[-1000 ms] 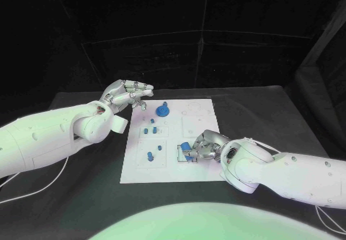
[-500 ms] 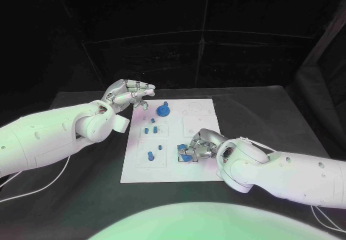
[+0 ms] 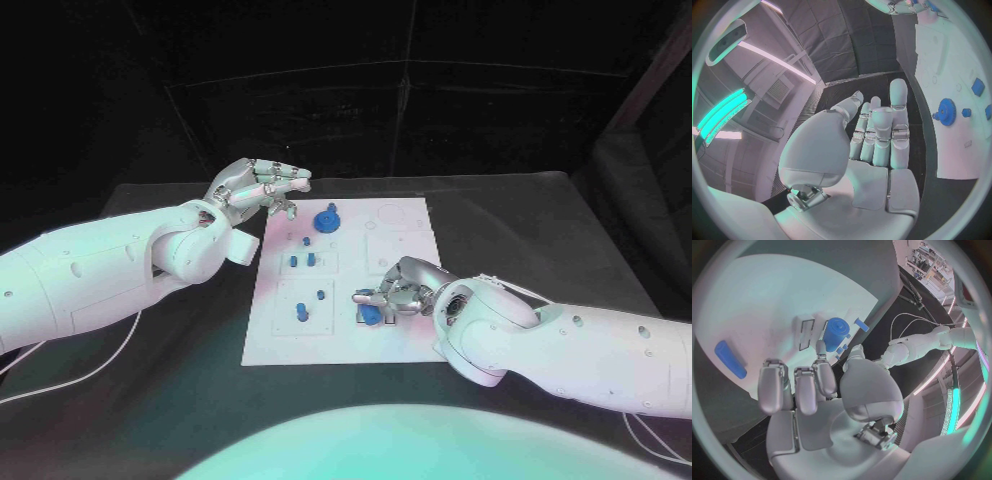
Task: Assemble the parts on the task board
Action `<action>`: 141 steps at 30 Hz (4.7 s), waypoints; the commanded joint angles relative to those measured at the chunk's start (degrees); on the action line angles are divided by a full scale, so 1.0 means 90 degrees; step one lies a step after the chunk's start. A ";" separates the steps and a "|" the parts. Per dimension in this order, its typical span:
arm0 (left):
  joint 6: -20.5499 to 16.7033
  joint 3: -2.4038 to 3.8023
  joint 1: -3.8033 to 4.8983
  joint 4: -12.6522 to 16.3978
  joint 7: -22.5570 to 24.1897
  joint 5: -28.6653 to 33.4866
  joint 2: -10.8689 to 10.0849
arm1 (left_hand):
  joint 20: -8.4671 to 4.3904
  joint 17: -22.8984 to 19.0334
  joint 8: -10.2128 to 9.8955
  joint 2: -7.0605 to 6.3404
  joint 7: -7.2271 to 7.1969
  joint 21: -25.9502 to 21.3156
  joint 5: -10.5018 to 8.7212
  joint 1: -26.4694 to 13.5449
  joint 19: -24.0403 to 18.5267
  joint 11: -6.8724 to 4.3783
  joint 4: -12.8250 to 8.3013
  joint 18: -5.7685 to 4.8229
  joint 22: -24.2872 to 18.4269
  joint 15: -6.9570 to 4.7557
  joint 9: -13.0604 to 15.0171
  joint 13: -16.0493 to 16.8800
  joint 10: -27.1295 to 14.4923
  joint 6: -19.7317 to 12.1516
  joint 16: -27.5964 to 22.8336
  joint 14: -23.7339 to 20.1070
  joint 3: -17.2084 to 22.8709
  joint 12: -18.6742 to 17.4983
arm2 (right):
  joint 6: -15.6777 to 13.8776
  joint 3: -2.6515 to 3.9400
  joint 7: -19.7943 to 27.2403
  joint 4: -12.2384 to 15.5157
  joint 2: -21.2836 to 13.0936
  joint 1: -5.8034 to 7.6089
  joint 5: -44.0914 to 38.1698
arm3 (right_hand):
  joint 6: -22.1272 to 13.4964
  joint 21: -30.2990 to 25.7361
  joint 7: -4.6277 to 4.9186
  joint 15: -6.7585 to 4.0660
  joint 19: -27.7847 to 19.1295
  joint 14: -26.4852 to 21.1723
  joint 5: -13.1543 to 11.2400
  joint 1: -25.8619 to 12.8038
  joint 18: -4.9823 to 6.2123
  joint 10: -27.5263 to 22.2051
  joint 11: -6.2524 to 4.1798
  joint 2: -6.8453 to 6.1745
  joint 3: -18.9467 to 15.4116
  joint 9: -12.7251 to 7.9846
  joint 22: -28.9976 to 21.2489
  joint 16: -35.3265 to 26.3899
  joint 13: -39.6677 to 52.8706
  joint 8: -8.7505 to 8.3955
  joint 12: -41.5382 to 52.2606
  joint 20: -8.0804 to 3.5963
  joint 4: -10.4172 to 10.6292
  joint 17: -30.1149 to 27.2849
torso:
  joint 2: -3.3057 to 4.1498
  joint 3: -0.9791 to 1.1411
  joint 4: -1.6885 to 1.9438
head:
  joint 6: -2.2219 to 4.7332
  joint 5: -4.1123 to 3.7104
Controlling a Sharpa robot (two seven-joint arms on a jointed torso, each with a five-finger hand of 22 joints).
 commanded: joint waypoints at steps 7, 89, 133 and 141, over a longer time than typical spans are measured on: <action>0.0056 0.0005 0.0009 0.0001 0.0032 0.0022 -0.0001 | 0.0022 -0.0007 0.0010 0.0073 0.0002 -0.0037 -0.0017 -0.0007 -0.0002 -0.0010 0.0007 0.0118 -0.0009 0.0013 0.0002 0.0010 -0.0035 -0.0003 -0.0014 -0.0048 -0.0039 0.0027 | 0.0092 0.0004 0.0733 0.0214 -0.0212 0.0008 -0.0058 | 0.0003 -0.0039 -0.0002 -0.0054 -0.0014 0.0471 0.0474 0.1054 -0.0117 -0.0009 -0.0017 0.0045 0.0290 0.0011 0.0429 -0.0024 0.0197 0.0016 -0.0064 -0.0040 -0.0470 0.0650 | 0.0001 0.0004 -0.0013 | -0.0007 0.0010; 0.0058 -0.0001 0.0004 -0.0007 0.0056 0.0022 -0.0070 | 0.0021 -0.0009 0.0012 0.0089 -0.0002 -0.0042 -0.0017 0.0010 -0.0004 -0.0013 0.0006 0.0119 -0.0020 0.0011 0.0002 0.0011 -0.0041 -0.0004 -0.0009 -0.0052 -0.0039 0.0035 | 0.1241 0.0008 0.0023 0.0149 -0.1609 0.0050 -0.1325 | 0.0279 -0.0255 0.0043 -0.0020 -0.0187 0.0407 0.1047 0.1398 -0.0058 -0.0212 0.0020 -0.0031 0.0129 -0.0107 0.0213 -0.0259 -0.0267 -0.0631 -0.1005 -0.0001 -0.0629 0.0323 | 0.0000 0.0005 -0.0020 | -0.0021 -0.0209; 0.0097 -0.0004 0.0001 -0.0011 0.0033 0.0022 -0.0082 | 0.0021 -0.0018 0.0017 0.0093 -0.0008 -0.0046 -0.0017 0.0018 -0.0003 -0.0017 0.0006 0.0119 -0.0027 0.0009 0.0003 0.0013 -0.0041 0.0001 -0.0008 -0.0056 -0.0044 0.0043 | 0.1898 0.0005 -0.0223 0.0118 -0.1158 -0.0006 -0.1899 | 0.0192 -0.0259 0.0096 -0.0021 -0.0157 0.0412 0.1137 0.2757 -0.0070 -0.0320 0.0028 0.0195 0.1584 0.0158 0.0266 -0.0269 -0.0342 -0.1036 -0.1266 -0.0016 -0.1641 0.0377 | -0.0005 0.0007 -0.0015 | -0.0078 -0.0183; 0.0107 -0.0004 -0.0004 -0.0013 0.0032 0.0022 -0.0071 | 0.0021 -0.0018 0.0017 0.0093 -0.0008 -0.0046 -0.0017 0.0018 -0.0003 -0.0017 0.0006 0.0119 -0.0027 0.0009 0.0003 0.0013 -0.0041 0.0001 -0.0008 -0.0056 -0.0044 0.0043 | 0.0906 0.0010 0.0046 0.0358 -0.1256 -0.0004 -0.1703 | 0.0412 -0.0078 0.0058 -0.0042 0.0036 0.0471 0.1718 0.2331 -0.0129 -0.0131 -0.0003 -0.0107 0.2052 0.0112 0.0507 -0.0122 -0.0110 -0.1289 -0.0899 -0.0030 -0.1443 0.0624 | -0.0004 0.0009 -0.0005 | -0.0078 -0.0181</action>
